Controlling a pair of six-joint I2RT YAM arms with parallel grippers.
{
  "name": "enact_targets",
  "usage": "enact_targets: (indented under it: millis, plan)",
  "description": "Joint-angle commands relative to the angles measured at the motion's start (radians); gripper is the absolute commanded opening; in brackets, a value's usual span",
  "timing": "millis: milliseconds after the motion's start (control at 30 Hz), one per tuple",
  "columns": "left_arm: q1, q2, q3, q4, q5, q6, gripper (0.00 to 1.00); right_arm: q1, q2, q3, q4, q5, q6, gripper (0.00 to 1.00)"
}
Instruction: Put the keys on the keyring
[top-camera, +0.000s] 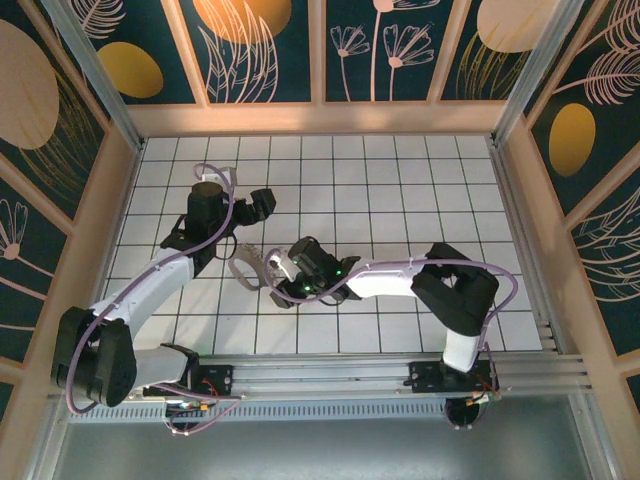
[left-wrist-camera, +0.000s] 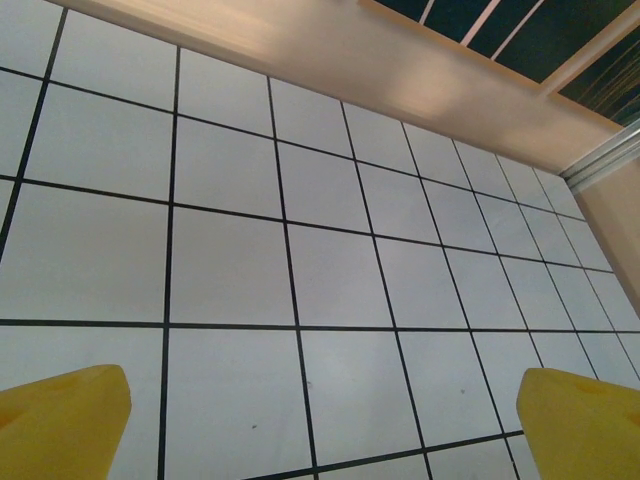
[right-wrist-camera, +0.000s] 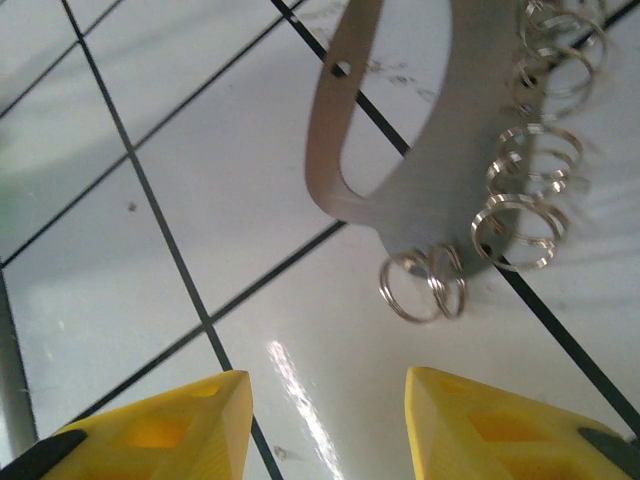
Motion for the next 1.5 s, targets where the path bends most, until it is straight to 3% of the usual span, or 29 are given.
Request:
enact_targets:
  millis: [0, 267, 467, 1233, 1467]
  plan:
    - [0.012, 0.013, -0.002, -0.010, 0.019, 0.021, 0.99, 0.021, 0.023, 0.050, -0.009, -0.008, -0.041, 0.44]
    - [0.041, 0.014, 0.009, -0.018, 0.036, 0.036, 0.99, 0.074, 0.082, 0.098, -0.065, 0.243, -0.139, 0.37]
    - [0.047, 0.015, 0.015, -0.022, 0.040, 0.040, 0.99, 0.092, 0.121, 0.123, -0.077, 0.330, -0.174, 0.35]
    - [0.048, 0.030, 0.009, -0.001, 0.055, 0.021, 0.99, 0.093, 0.173, 0.169, -0.046, 0.374, -0.188, 0.32]
    - [0.048, 0.031, 0.009, 0.001, 0.058, 0.020, 0.99, 0.086, 0.187, 0.179, -0.044, 0.370, -0.185, 0.26]
